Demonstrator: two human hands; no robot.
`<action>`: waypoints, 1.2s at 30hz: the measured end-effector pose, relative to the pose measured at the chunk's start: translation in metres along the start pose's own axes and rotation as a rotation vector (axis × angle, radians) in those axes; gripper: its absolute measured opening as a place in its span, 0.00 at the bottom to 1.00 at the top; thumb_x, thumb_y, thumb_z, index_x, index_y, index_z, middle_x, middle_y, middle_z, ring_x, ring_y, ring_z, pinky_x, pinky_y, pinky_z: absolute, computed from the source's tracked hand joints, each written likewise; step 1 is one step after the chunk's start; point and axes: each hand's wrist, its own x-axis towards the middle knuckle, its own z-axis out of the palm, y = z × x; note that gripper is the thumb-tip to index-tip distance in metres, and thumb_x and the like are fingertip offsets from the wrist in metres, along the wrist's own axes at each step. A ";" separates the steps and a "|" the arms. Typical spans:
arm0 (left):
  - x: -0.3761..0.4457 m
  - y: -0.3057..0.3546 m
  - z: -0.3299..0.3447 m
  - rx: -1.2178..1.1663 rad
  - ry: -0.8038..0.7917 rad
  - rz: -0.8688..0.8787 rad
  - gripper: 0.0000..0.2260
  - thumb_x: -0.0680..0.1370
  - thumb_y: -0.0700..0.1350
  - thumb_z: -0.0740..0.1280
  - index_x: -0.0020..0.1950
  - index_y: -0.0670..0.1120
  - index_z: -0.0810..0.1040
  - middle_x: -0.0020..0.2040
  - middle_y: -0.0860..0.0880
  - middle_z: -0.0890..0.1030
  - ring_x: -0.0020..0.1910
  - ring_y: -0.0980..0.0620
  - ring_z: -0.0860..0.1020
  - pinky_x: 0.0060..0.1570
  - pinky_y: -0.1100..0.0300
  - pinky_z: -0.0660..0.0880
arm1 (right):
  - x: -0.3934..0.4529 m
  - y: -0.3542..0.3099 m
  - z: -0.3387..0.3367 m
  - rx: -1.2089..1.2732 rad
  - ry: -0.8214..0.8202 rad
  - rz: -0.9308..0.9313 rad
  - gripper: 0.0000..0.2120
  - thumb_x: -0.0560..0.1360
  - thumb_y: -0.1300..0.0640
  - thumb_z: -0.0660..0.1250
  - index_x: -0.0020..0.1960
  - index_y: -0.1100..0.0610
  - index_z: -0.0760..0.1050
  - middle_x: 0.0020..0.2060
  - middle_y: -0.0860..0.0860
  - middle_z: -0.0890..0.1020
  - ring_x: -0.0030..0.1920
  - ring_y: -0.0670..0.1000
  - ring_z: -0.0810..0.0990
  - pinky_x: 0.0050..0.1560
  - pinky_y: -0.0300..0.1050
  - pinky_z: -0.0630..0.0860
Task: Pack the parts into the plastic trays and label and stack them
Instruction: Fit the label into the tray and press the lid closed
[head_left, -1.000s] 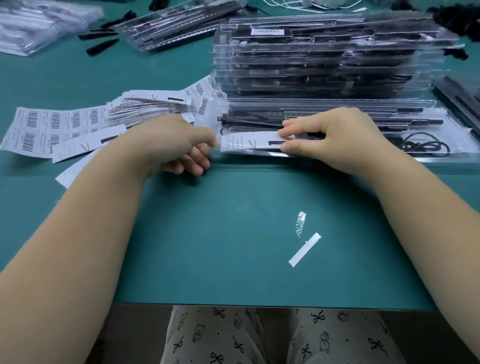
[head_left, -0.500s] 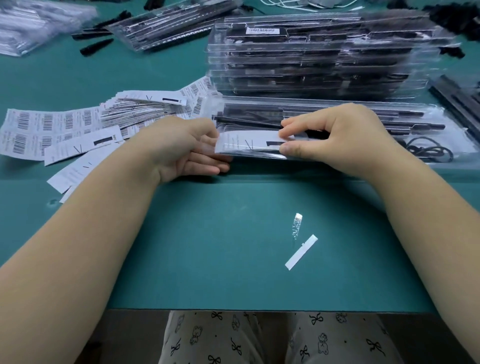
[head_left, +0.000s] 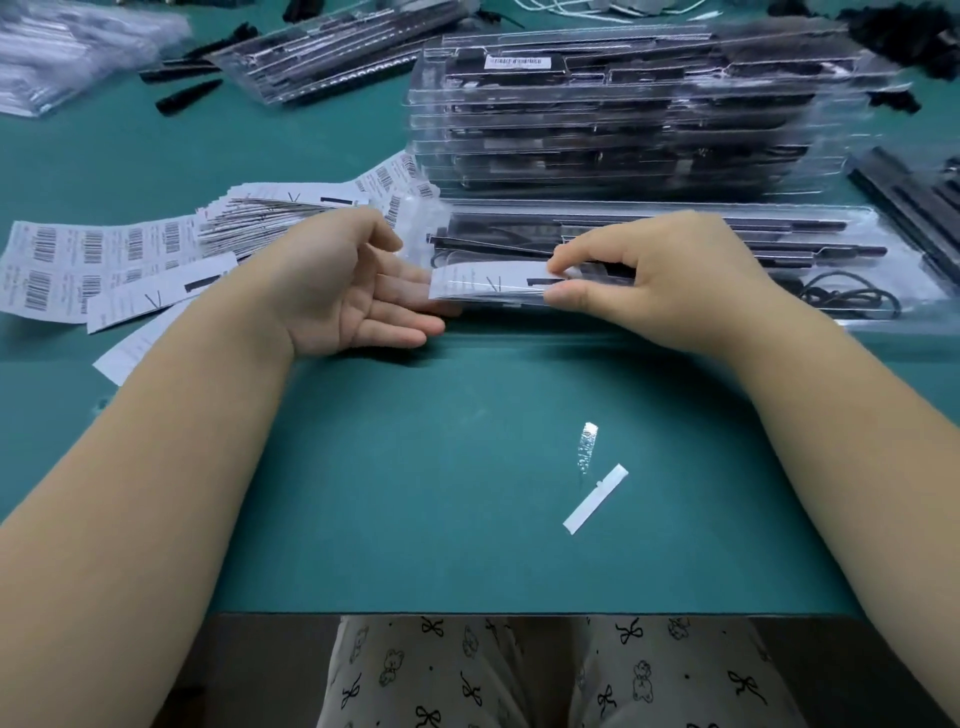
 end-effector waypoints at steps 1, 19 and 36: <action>-0.001 -0.001 -0.002 0.100 0.009 0.020 0.15 0.78 0.48 0.54 0.49 0.39 0.75 0.40 0.40 0.85 0.30 0.47 0.83 0.24 0.63 0.76 | 0.000 0.000 -0.001 0.022 -0.004 0.014 0.25 0.64 0.29 0.57 0.52 0.40 0.79 0.47 0.44 0.84 0.51 0.49 0.79 0.54 0.49 0.74; -0.003 -0.010 -0.024 0.910 0.321 0.435 0.28 0.59 0.72 0.68 0.35 0.47 0.77 0.27 0.54 0.75 0.26 0.59 0.70 0.31 0.58 0.66 | 0.001 -0.012 0.017 -0.378 0.040 -0.217 0.26 0.79 0.45 0.42 0.58 0.59 0.72 0.37 0.56 0.79 0.35 0.61 0.73 0.34 0.47 0.61; 0.005 -0.011 -0.016 0.824 0.326 0.299 0.27 0.62 0.68 0.72 0.39 0.43 0.77 0.30 0.51 0.79 0.30 0.53 0.74 0.28 0.60 0.68 | -0.002 -0.011 0.012 -0.260 0.043 -0.169 0.22 0.80 0.43 0.49 0.58 0.55 0.75 0.39 0.54 0.82 0.41 0.61 0.78 0.39 0.48 0.70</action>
